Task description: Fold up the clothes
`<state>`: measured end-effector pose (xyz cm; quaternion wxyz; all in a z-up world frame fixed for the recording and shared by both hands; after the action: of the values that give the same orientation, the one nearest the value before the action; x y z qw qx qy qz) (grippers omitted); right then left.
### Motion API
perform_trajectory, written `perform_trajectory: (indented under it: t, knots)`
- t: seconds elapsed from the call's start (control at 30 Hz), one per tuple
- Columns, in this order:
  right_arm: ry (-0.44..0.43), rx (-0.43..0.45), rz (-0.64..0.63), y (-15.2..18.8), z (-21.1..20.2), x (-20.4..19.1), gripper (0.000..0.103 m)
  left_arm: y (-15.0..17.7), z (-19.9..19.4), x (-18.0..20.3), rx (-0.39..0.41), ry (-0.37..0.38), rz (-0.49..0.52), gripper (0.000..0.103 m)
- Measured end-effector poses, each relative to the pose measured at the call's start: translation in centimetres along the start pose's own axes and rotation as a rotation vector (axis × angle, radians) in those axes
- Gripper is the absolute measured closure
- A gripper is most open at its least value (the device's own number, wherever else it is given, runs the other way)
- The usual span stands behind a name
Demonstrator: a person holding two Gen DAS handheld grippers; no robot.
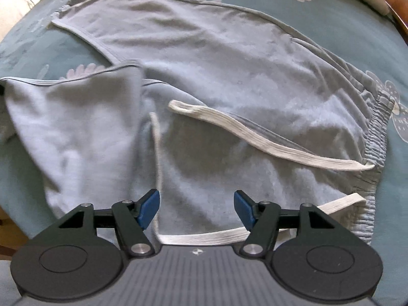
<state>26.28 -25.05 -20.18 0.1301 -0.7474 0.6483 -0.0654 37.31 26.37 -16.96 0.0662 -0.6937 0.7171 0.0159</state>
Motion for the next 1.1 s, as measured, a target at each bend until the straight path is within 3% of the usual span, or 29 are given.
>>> perform_trajectory:
  t: [0.4, 0.43, 0.9, 0.97, 1.1]
  knots:
    - [0.011, -0.034, 0.003, 0.5, 1.0, 0.0, 0.033, 0.0, 1.8, -8.3, -0.070, -0.226, -0.033, 0.090]
    - [0.012, -0.034, 0.004, 0.5, 1.0, 0.0, 0.033, 0.0, 1.8, -9.1, -0.080, -0.228, -0.049, 0.086]
    - [0.025, -0.046, 0.002, 0.6, 1.2, -0.2, 0.032, 0.1, 3.1, -10.4, -0.118, -0.248, -0.022, 0.086]
    - [0.026, -0.049, -0.001, 0.7, 1.2, -0.2, 0.029, 0.3, 2.9, -10.6, -0.115, -0.245, -0.029, 0.082]
    - [0.021, -0.059, 0.002, 1.0, 1.5, -0.3, 0.029, 0.4, 2.1, -11.0, -0.097, -0.257, -0.018, 0.065]
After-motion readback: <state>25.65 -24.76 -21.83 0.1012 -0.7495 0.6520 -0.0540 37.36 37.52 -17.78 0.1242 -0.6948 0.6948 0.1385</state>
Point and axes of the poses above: each gripper's, at about its wrist camera, not at the fingertips, and z roughly the way its jaws point, x to its right, y to its underside, the point moved 10 cm from there along z, roughly the way its jaws point, and after that the axes turned 1 degree about -x, right-handed, at the moved point
